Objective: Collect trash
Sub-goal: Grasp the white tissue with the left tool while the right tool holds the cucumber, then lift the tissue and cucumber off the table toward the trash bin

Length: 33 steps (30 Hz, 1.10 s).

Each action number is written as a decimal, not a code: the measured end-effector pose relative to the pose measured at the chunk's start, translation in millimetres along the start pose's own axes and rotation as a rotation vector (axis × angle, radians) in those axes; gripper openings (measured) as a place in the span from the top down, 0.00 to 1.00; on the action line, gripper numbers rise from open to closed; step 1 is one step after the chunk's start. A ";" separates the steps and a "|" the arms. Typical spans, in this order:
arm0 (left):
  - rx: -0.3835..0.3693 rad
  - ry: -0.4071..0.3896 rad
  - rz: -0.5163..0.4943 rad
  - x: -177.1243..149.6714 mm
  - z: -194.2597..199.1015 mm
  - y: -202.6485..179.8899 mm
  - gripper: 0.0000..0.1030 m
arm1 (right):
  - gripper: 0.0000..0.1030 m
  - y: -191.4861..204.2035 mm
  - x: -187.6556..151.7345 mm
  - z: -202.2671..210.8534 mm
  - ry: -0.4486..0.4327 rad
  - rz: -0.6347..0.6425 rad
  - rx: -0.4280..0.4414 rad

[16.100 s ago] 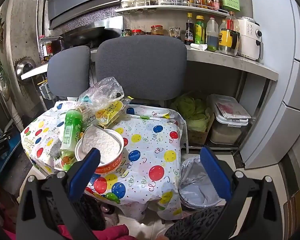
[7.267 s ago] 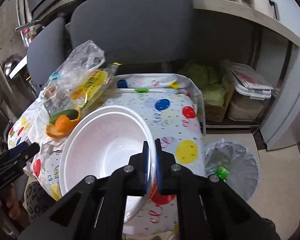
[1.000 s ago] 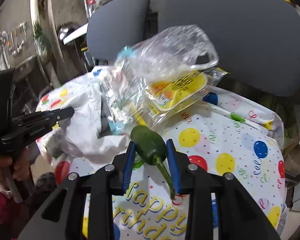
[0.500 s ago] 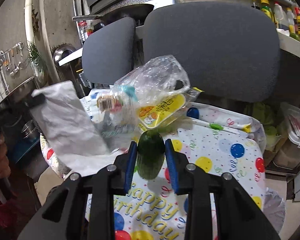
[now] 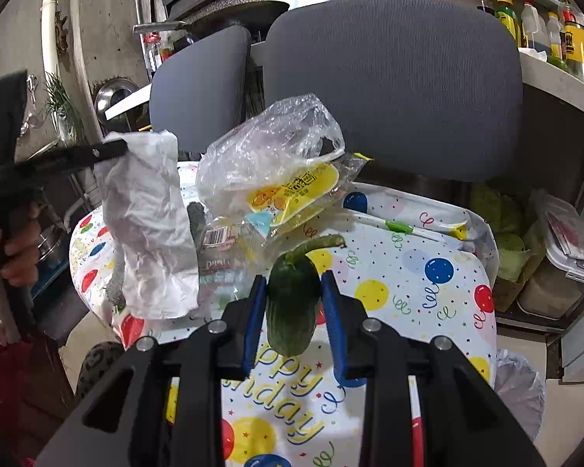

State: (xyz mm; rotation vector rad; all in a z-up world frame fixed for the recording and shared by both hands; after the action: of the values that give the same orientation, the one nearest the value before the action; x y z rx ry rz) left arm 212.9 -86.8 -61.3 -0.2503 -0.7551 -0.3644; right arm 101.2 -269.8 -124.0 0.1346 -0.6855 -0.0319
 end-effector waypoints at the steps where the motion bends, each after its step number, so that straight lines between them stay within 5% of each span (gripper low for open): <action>1: 0.008 0.011 0.004 -4.4 -5.9 3.0 0.59 | 0.72 -0.6 -0.4 -0.8 0.002 -0.001 -0.001; 3: 0.018 0.021 0.024 -12.8 -11.8 11.7 0.49 | 0.72 -0.4 -1.7 -2.9 0.008 -0.001 -0.001; 11: 0.006 0.027 0.057 -58.5 7.0 29.2 0.40 | 0.72 2.6 -5.9 -3.8 0.013 0.000 0.004; 16: -0.046 0.072 0.063 -90.5 5.2 23.9 0.40 | 0.72 5.6 -9.4 -7.9 0.028 0.001 0.008; 27: -0.006 0.137 0.054 -102.8 -37.2 19.8 0.41 | 0.72 12.0 -16.0 -8.4 0.047 0.010 -0.011; 28: 0.012 0.134 0.048 -100.4 -39.3 19.8 0.46 | 0.72 11.9 -16.1 -8.0 0.047 0.010 -0.014; 31: 0.009 0.122 0.040 -94.6 -33.2 19.3 0.91 | 0.72 11.9 -15.7 -4.8 0.041 0.011 -0.020; 33: 0.018 0.107 0.035 -90.3 -25.6 22.5 0.98 | 0.72 10.7 -15.2 -3.7 0.034 0.008 -0.019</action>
State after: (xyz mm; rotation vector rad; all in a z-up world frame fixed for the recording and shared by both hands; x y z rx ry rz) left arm 177.4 -54.4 -145.0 -0.2248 -0.6479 -0.3354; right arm 91.6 -257.6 -134.9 0.1138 -0.6513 -0.0288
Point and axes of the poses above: each gripper's, at about its wrist camera, not at the fingertips, and z roughly against the way its jaws point, y to its left, x to its top, the point moved 9 cm from there along -z, roughly the way its jaws point, and after that the axes turned 12 degrees about y, right-handed, at the moved point
